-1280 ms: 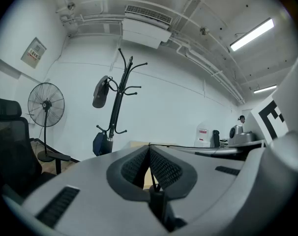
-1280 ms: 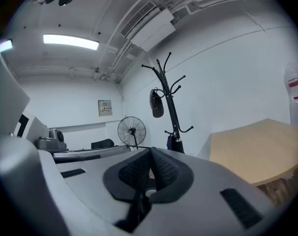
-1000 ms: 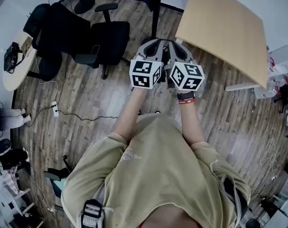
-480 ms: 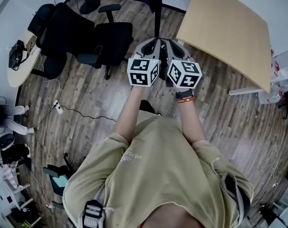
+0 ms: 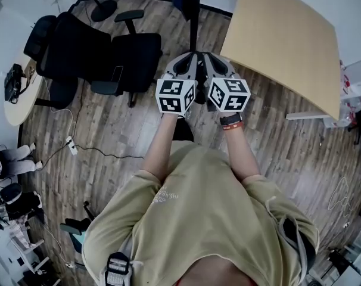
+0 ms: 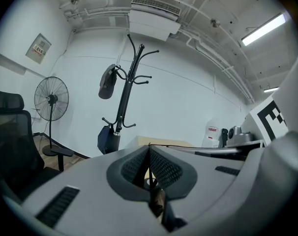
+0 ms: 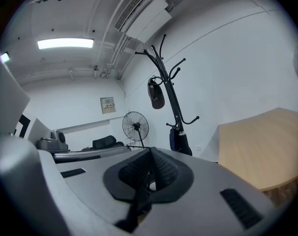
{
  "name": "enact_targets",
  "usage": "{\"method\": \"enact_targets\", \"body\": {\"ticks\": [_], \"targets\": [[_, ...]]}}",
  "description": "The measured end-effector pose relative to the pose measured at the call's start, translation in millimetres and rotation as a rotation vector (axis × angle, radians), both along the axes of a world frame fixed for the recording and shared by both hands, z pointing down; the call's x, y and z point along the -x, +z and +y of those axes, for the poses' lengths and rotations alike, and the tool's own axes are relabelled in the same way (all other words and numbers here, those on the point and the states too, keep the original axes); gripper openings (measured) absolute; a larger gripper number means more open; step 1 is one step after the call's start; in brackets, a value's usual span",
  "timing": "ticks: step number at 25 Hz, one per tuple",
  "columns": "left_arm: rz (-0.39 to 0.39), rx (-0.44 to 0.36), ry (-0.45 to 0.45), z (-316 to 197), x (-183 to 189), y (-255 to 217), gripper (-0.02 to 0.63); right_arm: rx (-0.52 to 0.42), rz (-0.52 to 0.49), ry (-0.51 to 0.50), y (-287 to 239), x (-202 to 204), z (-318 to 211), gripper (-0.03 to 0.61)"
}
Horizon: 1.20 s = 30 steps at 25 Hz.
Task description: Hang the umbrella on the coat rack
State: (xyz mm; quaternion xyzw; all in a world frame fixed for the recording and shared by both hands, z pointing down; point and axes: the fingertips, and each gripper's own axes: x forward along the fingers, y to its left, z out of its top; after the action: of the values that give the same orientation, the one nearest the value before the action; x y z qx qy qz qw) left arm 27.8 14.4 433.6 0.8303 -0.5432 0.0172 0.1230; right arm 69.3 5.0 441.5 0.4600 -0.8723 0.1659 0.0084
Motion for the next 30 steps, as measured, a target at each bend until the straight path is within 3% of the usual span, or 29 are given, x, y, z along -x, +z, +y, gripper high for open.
{"method": "enact_targets", "body": {"ticks": [16, 30], "targets": [[0.011, -0.01, 0.05, -154, 38, -11, 0.023, 0.002, 0.021, 0.066, -12, 35, -153, 0.015], [-0.016, 0.007, 0.133, -235, 71, 5, 0.023, 0.015, 0.012, 0.144, 7, 63, -231, 0.015]]}}
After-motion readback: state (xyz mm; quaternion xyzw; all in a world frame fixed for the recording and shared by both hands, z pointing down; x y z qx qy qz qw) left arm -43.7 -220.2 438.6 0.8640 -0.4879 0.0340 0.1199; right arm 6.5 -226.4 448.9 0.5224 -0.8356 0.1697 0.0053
